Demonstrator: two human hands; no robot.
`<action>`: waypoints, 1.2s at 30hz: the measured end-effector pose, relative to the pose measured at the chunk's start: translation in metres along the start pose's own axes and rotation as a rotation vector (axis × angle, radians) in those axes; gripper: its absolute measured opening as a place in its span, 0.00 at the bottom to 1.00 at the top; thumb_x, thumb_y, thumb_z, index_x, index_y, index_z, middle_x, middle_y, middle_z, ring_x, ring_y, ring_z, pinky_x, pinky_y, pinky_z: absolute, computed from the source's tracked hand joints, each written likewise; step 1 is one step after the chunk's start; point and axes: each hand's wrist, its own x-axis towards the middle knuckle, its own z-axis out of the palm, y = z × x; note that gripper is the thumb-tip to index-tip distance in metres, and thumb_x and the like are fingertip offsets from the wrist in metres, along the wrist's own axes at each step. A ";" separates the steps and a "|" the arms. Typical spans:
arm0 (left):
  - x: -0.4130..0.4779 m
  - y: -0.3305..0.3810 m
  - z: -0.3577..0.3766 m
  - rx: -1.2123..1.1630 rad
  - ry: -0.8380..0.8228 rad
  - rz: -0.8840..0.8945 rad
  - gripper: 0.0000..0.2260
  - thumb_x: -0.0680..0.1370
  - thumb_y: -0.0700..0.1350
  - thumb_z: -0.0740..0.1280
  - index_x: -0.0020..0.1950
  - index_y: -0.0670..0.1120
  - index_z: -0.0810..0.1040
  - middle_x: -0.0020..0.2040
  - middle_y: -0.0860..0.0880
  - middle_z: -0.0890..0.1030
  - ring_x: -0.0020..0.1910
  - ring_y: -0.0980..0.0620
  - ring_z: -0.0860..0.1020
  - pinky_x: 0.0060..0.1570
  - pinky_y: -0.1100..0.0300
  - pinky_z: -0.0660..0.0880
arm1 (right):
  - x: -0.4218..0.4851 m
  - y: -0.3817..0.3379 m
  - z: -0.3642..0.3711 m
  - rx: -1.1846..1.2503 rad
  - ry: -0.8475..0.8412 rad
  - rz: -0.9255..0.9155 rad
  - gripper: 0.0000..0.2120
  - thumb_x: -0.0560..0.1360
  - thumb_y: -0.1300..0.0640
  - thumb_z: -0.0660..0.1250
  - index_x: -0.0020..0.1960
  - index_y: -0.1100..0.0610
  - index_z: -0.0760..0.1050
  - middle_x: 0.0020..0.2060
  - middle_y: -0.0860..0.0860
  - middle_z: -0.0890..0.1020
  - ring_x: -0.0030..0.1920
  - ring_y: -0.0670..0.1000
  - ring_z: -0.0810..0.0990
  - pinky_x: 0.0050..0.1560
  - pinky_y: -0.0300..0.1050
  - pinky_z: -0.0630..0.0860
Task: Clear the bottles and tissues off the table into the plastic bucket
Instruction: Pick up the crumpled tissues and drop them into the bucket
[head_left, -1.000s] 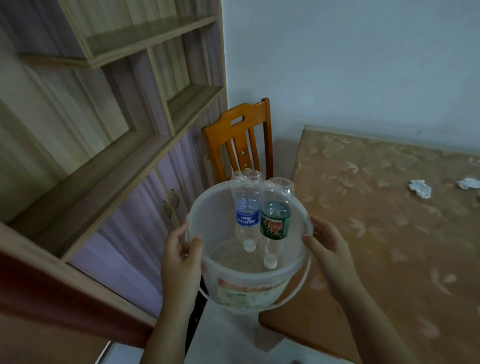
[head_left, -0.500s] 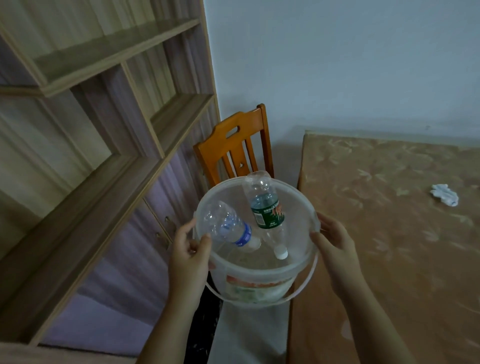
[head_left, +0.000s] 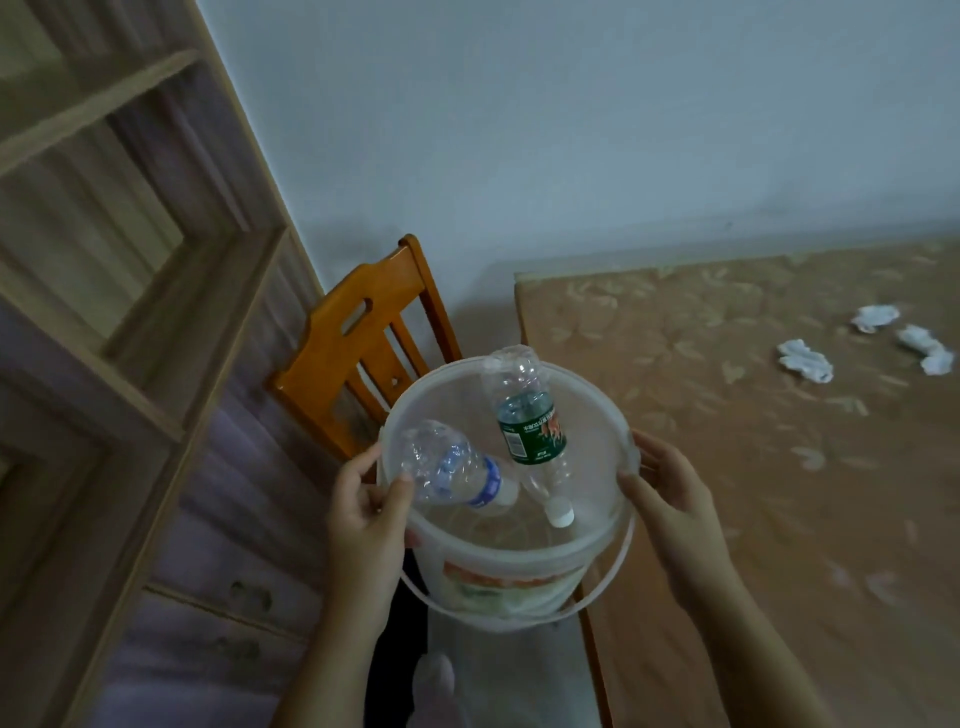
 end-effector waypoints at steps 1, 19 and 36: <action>0.015 -0.001 0.003 -0.002 -0.031 0.003 0.14 0.76 0.38 0.66 0.51 0.59 0.74 0.40 0.43 0.80 0.34 0.55 0.79 0.29 0.64 0.76 | 0.006 -0.001 0.005 -0.011 0.030 0.001 0.18 0.73 0.60 0.66 0.62 0.52 0.71 0.54 0.47 0.78 0.54 0.46 0.77 0.48 0.39 0.75; 0.215 0.007 0.047 0.043 -0.443 0.084 0.14 0.75 0.42 0.67 0.55 0.59 0.74 0.41 0.42 0.80 0.39 0.43 0.81 0.35 0.48 0.80 | 0.093 -0.018 0.083 -0.034 0.441 0.089 0.19 0.73 0.60 0.65 0.63 0.54 0.70 0.56 0.49 0.77 0.56 0.48 0.76 0.50 0.43 0.76; 0.253 0.038 0.196 0.009 -0.549 0.060 0.16 0.74 0.39 0.69 0.53 0.60 0.74 0.40 0.37 0.80 0.34 0.47 0.81 0.35 0.49 0.80 | 0.182 -0.007 -0.011 0.041 0.572 0.083 0.17 0.73 0.58 0.66 0.62 0.51 0.71 0.55 0.50 0.79 0.56 0.51 0.78 0.55 0.51 0.76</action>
